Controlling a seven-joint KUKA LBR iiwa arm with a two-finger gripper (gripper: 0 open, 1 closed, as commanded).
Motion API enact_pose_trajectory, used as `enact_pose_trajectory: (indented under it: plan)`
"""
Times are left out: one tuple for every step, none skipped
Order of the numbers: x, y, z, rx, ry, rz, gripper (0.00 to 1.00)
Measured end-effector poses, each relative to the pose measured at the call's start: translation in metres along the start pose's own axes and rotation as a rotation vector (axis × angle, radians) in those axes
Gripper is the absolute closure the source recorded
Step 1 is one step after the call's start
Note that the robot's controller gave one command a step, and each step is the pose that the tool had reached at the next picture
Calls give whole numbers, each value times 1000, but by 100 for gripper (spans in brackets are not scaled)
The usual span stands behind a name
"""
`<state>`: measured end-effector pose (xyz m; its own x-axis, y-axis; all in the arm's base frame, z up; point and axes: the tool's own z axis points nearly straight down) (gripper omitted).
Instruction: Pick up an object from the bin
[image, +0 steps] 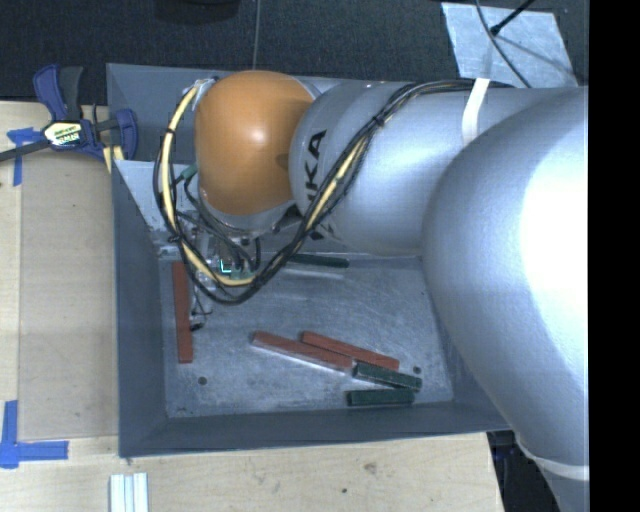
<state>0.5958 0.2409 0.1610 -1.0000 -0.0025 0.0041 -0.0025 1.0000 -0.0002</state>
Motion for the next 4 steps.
enact_pose_trajectory:
  plan:
    - [-2, -1, -4, -2, -7, 3, 100]
    - [4, -5, 46, 1, -2, -160, 100]
    - [0, -29, 68, 1, -4, -383, 100]
    - [0, -28, 68, 0, -5, -382, 0]
